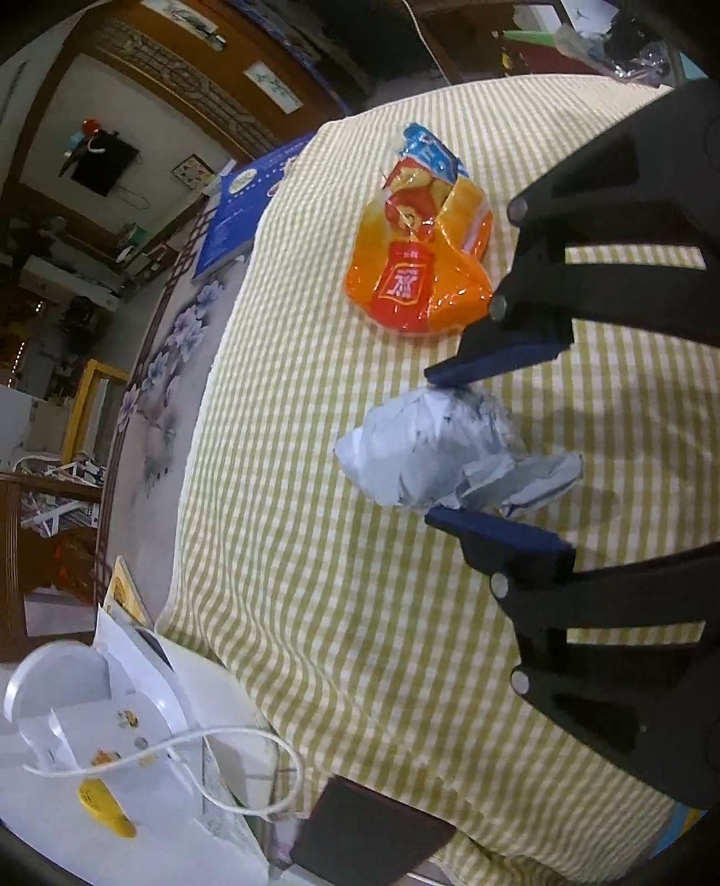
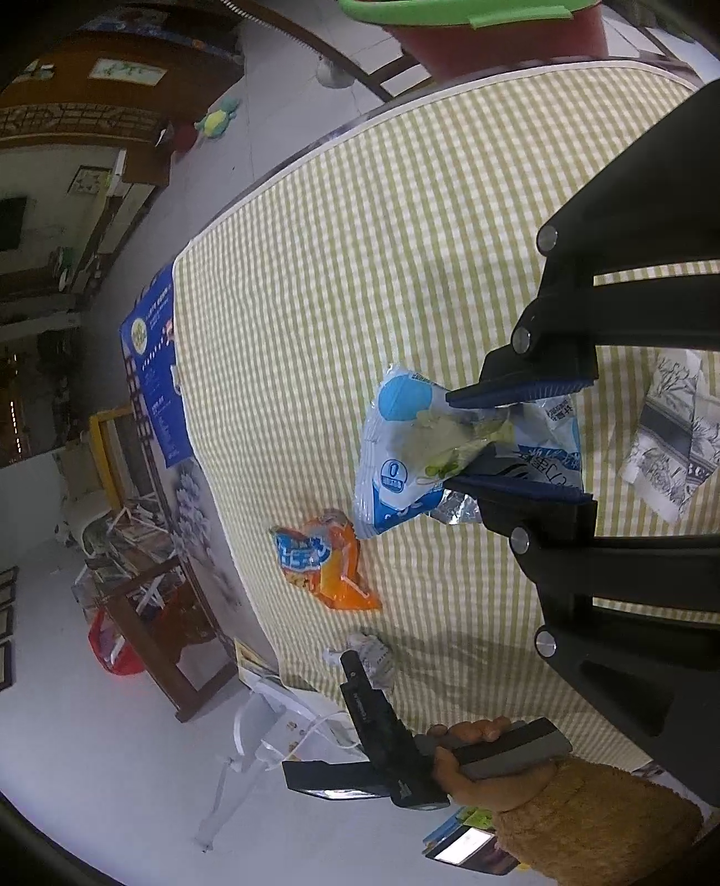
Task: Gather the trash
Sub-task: 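Carry the white wrapper and blue-white bag over the red bucket and open both grippers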
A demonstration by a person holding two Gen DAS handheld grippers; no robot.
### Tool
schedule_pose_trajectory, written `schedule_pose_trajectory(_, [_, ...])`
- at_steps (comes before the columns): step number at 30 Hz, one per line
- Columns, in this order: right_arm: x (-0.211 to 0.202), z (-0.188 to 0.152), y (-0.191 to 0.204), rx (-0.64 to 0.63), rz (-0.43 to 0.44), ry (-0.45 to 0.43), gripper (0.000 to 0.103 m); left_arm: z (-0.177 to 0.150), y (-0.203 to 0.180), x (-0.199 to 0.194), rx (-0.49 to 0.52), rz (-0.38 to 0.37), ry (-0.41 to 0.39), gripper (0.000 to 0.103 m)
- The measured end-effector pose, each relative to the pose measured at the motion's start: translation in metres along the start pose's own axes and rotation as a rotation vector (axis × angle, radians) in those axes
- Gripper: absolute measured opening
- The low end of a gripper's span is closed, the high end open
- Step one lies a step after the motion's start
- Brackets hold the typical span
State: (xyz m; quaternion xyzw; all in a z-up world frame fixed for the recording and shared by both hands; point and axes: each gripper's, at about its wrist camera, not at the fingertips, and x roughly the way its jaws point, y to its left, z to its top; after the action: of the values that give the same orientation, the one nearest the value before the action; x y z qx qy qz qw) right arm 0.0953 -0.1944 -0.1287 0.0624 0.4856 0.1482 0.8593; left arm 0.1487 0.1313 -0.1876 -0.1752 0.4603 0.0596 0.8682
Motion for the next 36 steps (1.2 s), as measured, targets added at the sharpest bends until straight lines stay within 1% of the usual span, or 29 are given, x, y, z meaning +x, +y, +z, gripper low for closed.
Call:
schedule_pose_trajectory(5, [-0.003, 0.005, 0.007, -0.025, 0.012, -0.018, 0.023, -0.011, -0.002, -0.025, -0.022, -0.036, -0.018, 0.042])
schedule_pose_trajectory(8, [-0.007, 0.007, 0.008, -0.029, 0.015, -0.033, 0.024, -0.022, -0.014, -0.038, -0.003, -0.039, -0.013, 0.042])
schedule_pose_trajectory(11, [-0.013, 0.007, 0.007, -0.030, 0.017, -0.052, 0.024, -0.031, -0.025, -0.053, 0.003, -0.069, -0.019, 0.042])
schedule_pose_trajectory(14, [-0.022, 0.006, 0.005, -0.025, 0.019, -0.075, 0.024, -0.039, -0.044, -0.071, 0.062, -0.060, -0.048, 0.042])
schedule_pose_trajectory(17, [-0.031, 0.004, 0.005, -0.021, 0.022, -0.095, 0.024, -0.043, -0.062, -0.084, 0.118, -0.070, -0.070, 0.042])
schedule_pose_trajectory(22, [-0.045, -0.005, 0.001, -0.010, 0.018, -0.124, 0.024, -0.045, -0.085, -0.108, 0.180, -0.092, -0.121, 0.042])
schedule_pose_trajectory(27, [-0.055, -0.011, -0.005, 0.009, 0.016, -0.141, 0.024, -0.050, -0.100, -0.121, 0.216, -0.106, -0.145, 0.042])
schedule_pose_trajectory(36, [-0.065, -0.018, -0.017, 0.032, 0.015, -0.159, 0.024, -0.057, -0.114, -0.132, 0.249, -0.118, -0.155, 0.042])
